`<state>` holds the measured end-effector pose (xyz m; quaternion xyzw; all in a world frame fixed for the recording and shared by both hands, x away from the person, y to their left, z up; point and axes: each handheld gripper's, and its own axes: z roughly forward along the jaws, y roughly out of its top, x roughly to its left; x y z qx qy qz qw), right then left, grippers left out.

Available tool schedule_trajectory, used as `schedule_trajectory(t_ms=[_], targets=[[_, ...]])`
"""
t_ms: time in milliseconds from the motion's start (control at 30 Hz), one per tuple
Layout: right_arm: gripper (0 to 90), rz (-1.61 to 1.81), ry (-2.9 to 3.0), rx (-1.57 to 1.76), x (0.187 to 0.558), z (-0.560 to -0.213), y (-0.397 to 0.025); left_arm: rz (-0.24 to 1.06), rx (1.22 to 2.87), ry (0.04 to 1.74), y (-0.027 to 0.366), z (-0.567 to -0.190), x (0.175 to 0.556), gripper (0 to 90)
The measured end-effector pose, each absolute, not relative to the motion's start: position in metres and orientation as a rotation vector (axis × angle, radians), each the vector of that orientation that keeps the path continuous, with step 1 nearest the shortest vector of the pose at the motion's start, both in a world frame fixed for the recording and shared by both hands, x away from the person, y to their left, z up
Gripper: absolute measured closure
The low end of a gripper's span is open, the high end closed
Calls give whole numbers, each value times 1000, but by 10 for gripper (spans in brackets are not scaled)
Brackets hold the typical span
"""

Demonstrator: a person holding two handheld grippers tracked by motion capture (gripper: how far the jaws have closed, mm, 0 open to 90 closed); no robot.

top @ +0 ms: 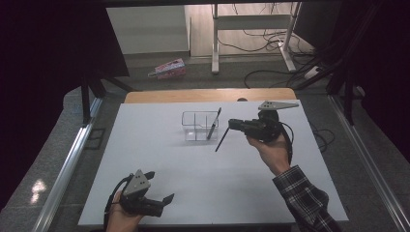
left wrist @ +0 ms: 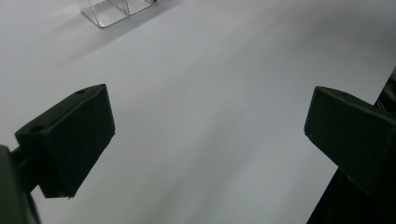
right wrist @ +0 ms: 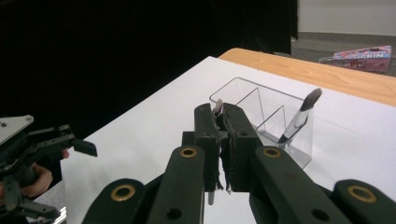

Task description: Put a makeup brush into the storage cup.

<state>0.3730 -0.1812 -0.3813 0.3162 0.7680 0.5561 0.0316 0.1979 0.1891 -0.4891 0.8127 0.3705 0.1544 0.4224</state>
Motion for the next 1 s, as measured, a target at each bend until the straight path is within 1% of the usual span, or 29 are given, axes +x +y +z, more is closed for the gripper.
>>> schedule_trajectory(t_ms=[500, 1000], targets=[[850, 1696, 2328, 956, 389, -368, -176, 435, 2013, 966, 205, -488, 190, 26], [850, 1678, 2266, 978, 407, -354, -178, 436, 1977, 1024, 222, -490, 182, 28]])
